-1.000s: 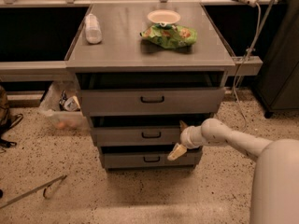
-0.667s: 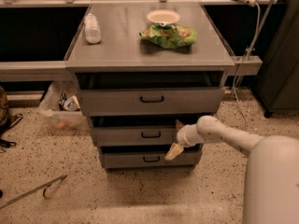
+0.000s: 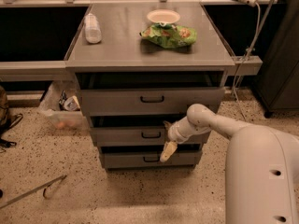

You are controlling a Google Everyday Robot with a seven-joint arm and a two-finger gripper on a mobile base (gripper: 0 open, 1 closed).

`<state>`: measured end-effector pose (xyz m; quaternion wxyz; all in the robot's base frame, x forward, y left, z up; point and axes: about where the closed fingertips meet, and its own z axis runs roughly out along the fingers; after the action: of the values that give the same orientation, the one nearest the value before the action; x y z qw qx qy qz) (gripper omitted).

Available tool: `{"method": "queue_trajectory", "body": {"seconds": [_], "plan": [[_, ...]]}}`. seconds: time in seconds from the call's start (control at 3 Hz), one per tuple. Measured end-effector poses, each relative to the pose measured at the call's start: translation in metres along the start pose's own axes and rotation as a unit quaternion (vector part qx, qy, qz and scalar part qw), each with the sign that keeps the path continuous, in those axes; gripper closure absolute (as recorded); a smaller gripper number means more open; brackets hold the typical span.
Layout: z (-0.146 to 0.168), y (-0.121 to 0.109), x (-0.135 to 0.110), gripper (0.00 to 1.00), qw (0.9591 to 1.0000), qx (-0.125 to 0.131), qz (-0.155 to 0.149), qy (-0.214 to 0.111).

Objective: Open middle drawer

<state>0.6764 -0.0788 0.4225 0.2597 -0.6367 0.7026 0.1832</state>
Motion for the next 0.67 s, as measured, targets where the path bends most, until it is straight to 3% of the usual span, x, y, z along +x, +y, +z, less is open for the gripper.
{"method": "queue_trajectory", "body": {"seconds": [0.33,0.67], "plan": [[-0.027,0.046,-0.012,0.0,0.9958,-0.085,0.033,0.01],[-0.052,0.088,-0.022,0.0,0.9861,-0.151,0.064,0.027]]}}
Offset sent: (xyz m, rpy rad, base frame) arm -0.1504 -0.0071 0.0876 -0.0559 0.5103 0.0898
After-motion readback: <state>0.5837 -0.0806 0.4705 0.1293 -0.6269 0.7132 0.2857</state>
